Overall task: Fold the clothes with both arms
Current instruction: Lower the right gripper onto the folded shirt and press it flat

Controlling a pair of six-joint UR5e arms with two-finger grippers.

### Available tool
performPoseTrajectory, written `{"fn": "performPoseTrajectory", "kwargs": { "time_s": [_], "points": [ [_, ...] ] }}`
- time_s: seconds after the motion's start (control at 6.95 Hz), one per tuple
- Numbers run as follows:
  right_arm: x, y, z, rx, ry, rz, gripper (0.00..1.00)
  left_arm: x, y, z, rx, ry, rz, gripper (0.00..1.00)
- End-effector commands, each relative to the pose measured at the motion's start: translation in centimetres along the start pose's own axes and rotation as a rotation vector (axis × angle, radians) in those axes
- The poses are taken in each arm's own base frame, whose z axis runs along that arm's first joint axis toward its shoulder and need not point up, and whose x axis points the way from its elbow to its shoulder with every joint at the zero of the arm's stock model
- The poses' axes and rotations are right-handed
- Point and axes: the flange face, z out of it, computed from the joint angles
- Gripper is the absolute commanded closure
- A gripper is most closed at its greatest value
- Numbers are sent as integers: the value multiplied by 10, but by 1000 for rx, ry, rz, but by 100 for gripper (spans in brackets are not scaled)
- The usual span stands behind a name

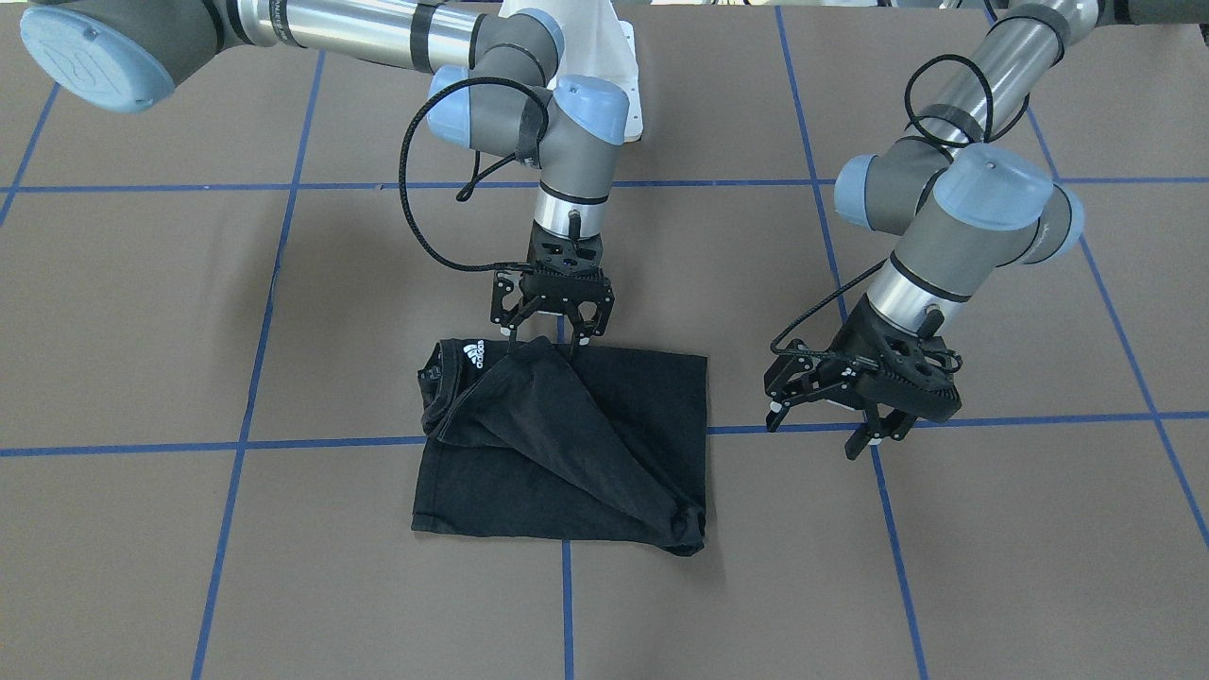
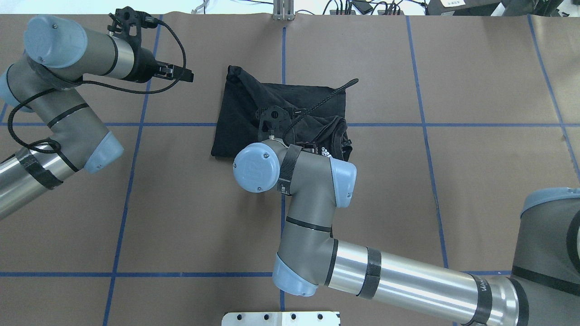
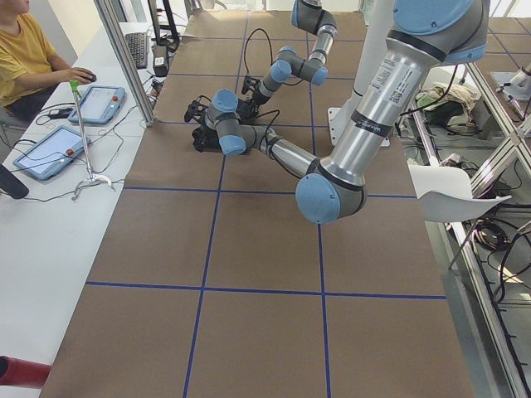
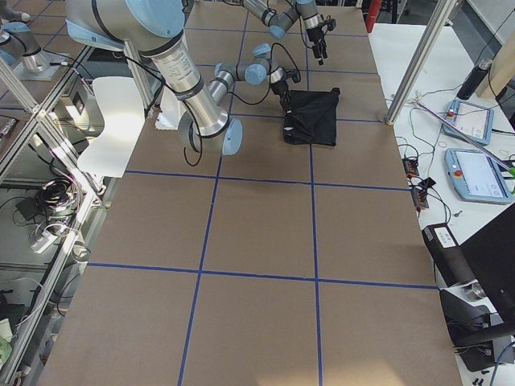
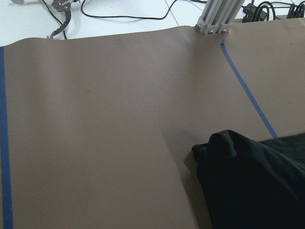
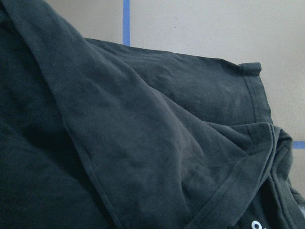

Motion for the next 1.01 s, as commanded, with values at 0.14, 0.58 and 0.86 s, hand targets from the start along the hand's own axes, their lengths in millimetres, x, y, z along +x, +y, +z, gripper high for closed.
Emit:
{"fn": "performPoseTrajectory", "kwargs": {
  "time_s": [0.14, 0.58, 0.86],
  "points": [
    [-6, 16, -3, 6, 7, -32, 50, 0, 0, 0, 0, 0, 0, 0],
    [-2, 16, -2, 9, 10, -33, 100, 0, 0, 0, 0, 0, 0, 0],
    [14, -28, -3, 40, 14, -33, 100, 0, 0, 0, 0, 0, -2, 0]
  ]
}}
